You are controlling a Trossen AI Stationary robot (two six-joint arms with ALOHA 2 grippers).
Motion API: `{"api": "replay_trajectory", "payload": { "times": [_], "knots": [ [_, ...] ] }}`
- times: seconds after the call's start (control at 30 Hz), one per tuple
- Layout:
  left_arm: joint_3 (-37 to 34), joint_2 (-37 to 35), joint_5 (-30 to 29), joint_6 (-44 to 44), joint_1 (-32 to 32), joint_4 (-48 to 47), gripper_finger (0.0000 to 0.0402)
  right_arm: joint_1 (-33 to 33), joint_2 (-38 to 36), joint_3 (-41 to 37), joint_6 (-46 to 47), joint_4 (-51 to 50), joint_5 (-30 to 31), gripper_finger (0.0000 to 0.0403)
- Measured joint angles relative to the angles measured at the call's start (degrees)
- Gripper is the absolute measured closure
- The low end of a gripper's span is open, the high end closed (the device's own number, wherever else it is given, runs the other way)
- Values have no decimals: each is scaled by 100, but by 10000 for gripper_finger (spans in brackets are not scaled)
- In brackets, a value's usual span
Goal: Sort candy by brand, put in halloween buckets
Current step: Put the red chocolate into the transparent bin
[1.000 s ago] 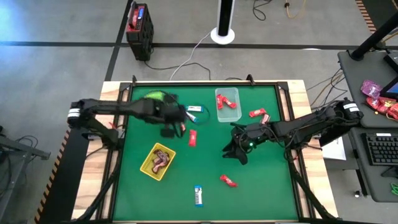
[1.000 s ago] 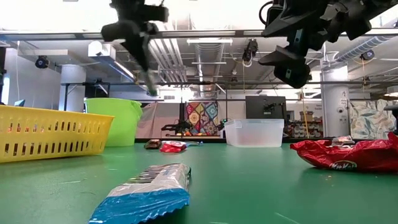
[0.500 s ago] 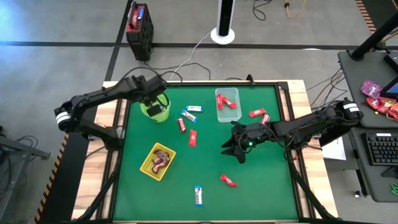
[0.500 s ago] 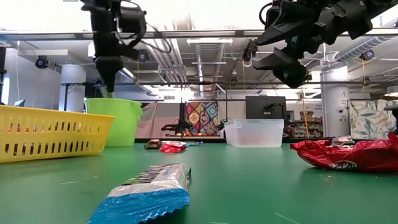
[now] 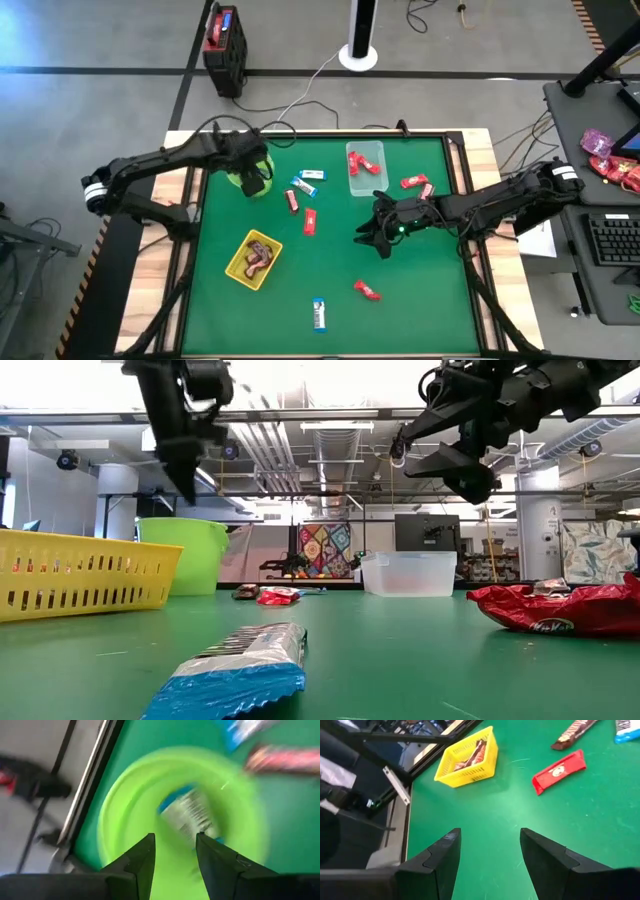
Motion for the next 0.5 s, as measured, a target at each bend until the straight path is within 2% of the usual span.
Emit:
{"api": "replay_trajectory", "payload": {
  "times": [0.1, 0.17, 0.37, 0.5],
  "knots": [
    [-130, -274, 323, -108, -439, 559, 275, -1, 0, 0, 148, -70, 19, 207],
    [-230, -453, 383, -214, -824, 959, 275, 5, 0, 91, 230, -472, 92, 207],
    [-630, -805, 367, -539, -2051, 2146, 275, 187, 199, 1056, 459, -2986, 611, 207],
    [-901, -911, -48, -801, -2704, 2720, 275, 454, 594, 1779, 494, -4102, 605, 207]
  ]
}}
